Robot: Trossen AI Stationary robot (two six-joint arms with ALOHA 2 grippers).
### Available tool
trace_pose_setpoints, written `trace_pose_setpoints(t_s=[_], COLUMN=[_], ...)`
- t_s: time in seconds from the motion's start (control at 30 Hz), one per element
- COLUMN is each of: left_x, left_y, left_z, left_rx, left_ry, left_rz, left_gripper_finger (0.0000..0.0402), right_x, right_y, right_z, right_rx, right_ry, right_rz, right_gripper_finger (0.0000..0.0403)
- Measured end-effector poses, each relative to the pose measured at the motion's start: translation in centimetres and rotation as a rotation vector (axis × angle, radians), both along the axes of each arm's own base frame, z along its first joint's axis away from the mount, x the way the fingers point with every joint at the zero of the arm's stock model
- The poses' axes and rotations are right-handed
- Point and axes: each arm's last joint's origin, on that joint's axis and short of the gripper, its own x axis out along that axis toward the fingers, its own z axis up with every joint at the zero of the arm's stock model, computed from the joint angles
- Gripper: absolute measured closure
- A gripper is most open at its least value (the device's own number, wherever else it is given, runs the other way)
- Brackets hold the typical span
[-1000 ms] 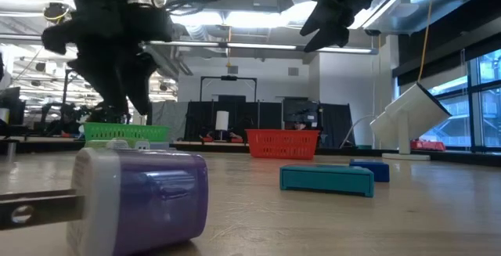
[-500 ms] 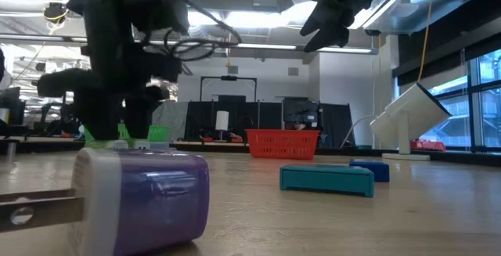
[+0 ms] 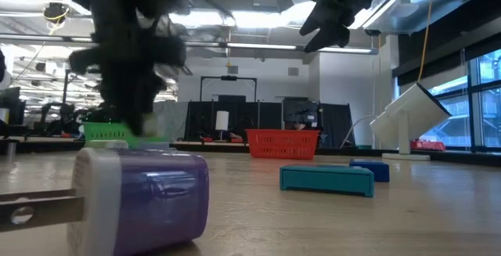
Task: Pick & Place Office items
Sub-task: Put the top green charger adapter into the red bin
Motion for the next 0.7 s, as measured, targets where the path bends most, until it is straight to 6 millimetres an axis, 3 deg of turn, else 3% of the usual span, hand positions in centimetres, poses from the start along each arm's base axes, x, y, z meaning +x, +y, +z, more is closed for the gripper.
trace_pose_setpoints(t_s=[0.23, 0.43, 0.7], left_x=[-0.1, -0.6, -0.4], left_y=[2.8, 4.5, 5.4], left_z=[6.8, 12.3, 13.9], left_rx=[0.123, 0.379, 0.434], left_ry=[-0.522, -0.924, -1.076], left_rz=[0.213, 0.277, 0.252], left_gripper_finger=[0.0256, 0.0256, 0.0256], right_x=[0.6, 1.5, 2.6], right_y=[-0.2, -0.4, 0.9], right_z=[0.8, 2.4, 4.8], right_rx=[0.038, 0.051, -0.226], right_ry=[-0.106, -0.306, -0.545], right_rz=[-0.054, -0.088, 0.194], right_gripper_finger=[0.0076, 0.0076, 0.0076])
